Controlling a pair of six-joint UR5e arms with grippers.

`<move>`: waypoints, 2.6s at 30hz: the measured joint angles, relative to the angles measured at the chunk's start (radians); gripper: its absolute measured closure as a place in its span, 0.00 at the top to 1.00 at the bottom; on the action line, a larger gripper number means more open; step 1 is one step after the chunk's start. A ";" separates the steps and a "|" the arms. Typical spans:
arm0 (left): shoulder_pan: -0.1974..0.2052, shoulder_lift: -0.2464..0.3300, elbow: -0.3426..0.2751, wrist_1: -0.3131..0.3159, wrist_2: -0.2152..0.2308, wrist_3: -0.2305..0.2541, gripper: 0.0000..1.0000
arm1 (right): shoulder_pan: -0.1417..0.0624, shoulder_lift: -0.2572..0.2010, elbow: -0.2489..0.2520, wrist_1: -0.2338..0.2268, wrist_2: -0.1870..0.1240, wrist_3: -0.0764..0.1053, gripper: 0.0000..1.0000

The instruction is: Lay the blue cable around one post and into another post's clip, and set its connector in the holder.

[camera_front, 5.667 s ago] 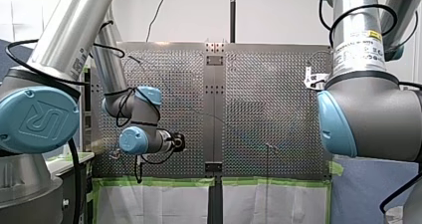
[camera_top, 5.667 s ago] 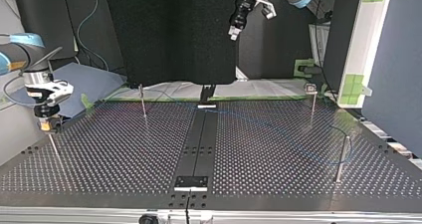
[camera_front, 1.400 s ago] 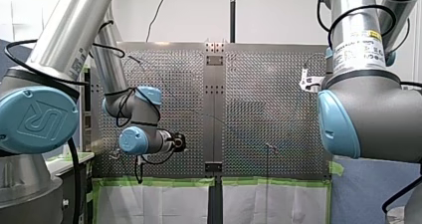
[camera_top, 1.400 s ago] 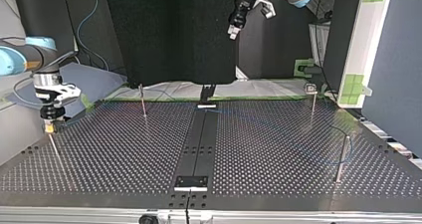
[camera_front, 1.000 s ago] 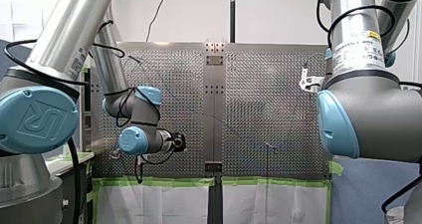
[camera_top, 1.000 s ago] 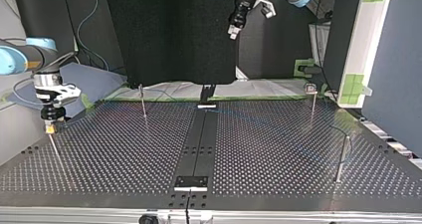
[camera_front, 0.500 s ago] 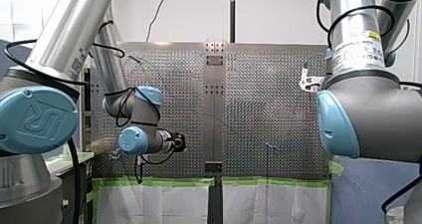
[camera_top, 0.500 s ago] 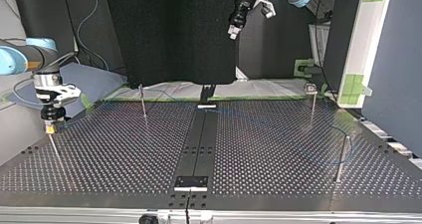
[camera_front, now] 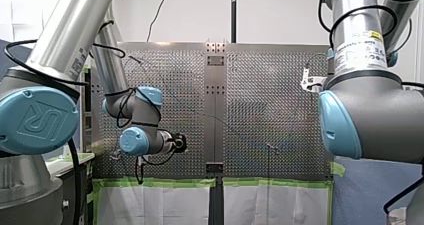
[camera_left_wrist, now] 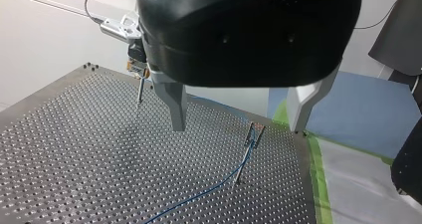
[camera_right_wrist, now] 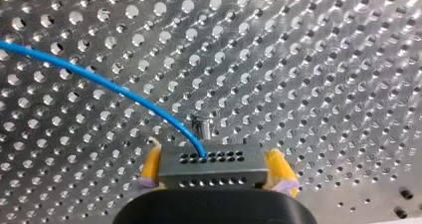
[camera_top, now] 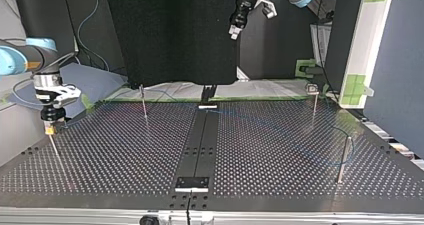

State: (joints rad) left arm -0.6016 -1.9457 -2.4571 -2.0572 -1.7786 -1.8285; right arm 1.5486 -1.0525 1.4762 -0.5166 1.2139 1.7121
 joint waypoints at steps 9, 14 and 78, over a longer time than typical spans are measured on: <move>0.000 0.000 0.000 0.000 -0.001 0.000 1.00 | 0.000 0.000 0.000 -0.004 0.000 0.000 1.00; 0.000 0.000 0.000 0.000 -0.001 -0.001 1.00 | 0.000 0.000 0.000 -0.004 0.000 0.000 1.00; 0.003 0.000 0.004 0.055 0.008 -0.011 1.00 | 0.000 0.000 0.000 -0.004 0.000 0.000 1.00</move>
State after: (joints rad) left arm -0.5987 -1.9456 -2.4526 -2.0026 -1.7710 -1.8390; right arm 1.5484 -1.0527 1.4766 -0.5204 1.2140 1.7120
